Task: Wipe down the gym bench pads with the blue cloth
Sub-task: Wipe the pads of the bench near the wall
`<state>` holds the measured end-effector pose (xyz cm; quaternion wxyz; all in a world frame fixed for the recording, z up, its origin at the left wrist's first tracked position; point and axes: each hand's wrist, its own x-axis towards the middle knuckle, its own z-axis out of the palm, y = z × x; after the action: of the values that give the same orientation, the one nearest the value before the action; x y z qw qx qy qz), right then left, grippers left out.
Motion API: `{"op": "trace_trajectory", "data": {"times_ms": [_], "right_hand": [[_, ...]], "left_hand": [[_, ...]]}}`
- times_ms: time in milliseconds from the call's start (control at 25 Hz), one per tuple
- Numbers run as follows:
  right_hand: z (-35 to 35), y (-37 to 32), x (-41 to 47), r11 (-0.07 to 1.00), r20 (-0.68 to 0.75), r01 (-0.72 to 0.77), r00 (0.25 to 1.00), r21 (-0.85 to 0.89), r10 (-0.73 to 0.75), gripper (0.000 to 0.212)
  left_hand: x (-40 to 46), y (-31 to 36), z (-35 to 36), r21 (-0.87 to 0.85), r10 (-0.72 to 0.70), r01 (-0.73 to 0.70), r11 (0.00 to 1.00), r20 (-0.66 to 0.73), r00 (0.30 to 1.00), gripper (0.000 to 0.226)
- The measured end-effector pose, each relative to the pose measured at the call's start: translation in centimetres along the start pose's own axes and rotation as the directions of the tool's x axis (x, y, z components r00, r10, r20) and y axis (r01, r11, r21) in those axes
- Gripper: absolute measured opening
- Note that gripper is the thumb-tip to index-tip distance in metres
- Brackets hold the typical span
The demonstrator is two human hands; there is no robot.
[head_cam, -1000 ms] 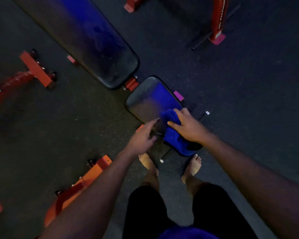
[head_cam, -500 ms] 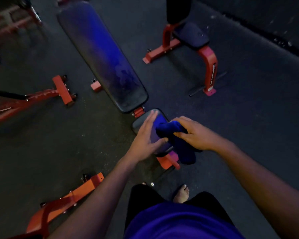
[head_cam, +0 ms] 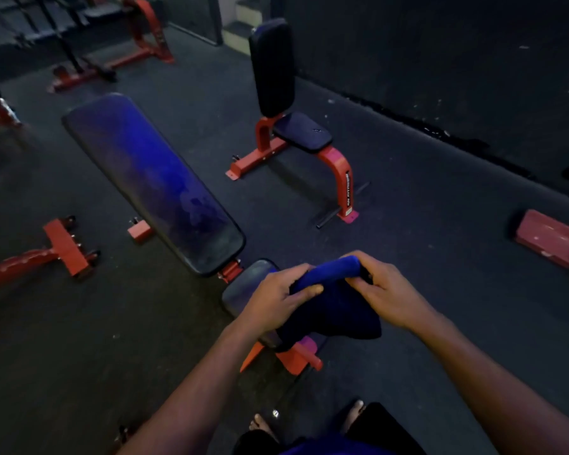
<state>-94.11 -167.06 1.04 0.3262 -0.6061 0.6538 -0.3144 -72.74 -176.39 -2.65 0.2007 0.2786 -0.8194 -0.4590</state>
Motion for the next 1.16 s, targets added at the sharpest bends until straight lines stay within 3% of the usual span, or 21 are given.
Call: {"op": "trace_trajectory", "data": {"times_ms": [120,280,400,640,720,800,840,920,960,1040,1160], "right_hand": [[-2.5,2.5,-1.1,0.998,-0.122,-0.024,0.992,0.055,0.030,0.034],[-8.7,8.2,-2.1,0.989,-0.258,-0.069,0.961,0.128,0.101,0.034],[-14.6,12.8,-3.0,0.987,-0.341,-0.079,0.932,0.141,0.123,0.035],[-26.7,19.9,-5.1,0.975,-0.440,-0.153,0.873,0.160,0.209,0.030],[-29.1,21.0,-4.7,0.973,-0.461,-0.138,0.862,0.183,0.209,0.029],[-30.8,21.8,-3.1,0.971,-0.465,-0.121,0.861,0.205,0.206,0.029],[-31.2,22.2,-1.9,0.969,-0.452,-0.119,0.868,0.214,0.207,0.030],[-32.1,23.0,0.9,0.967,-0.394,-0.120,0.896,0.226,0.204,0.030],[-32.5,23.5,2.3,0.966,-0.361,-0.121,0.911,0.227,0.199,0.030],[-33.4,24.8,5.4,0.967,-0.298,-0.126,0.935,0.224,0.191,0.032],[-35.4,27.1,11.4,0.965,-0.209,-0.159,0.957,0.207,0.203,0.036]], "left_hand": [[2.5,0.7,2.0,0.076,0.037,-0.044,0.996,0.091,0.995,0.030],[8.2,1.9,7.3,0.105,-0.052,0.034,0.994,0.170,0.984,0.026],[14.4,4.0,12.8,0.054,-0.156,0.149,0.987,0.168,0.973,0.011],[25.6,9.2,21.3,-0.171,-0.191,0.210,0.963,0.119,0.974,0.029],[27.9,9.4,22.4,-0.346,-0.220,0.230,0.910,0.069,0.973,0.032],[30.5,8.6,23.0,-0.569,-0.333,0.279,0.773,0.011,0.943,0.032],[31.8,8.0,23.1,-0.668,-0.427,0.335,0.665,0.028,0.904,0.031],[34.2,6.2,23.2,-0.703,-0.578,0.503,0.503,0.160,0.800,0.046],[35.2,5.3,23.2,-0.664,-0.608,0.581,0.471,0.232,0.759,0.053],[37.4,3.1,23.2,-0.643,-0.603,0.617,0.453,0.288,0.744,0.052],[42.2,1.4,21.5,-0.716,-0.589,0.524,0.461,0.195,0.785,0.039]]}}
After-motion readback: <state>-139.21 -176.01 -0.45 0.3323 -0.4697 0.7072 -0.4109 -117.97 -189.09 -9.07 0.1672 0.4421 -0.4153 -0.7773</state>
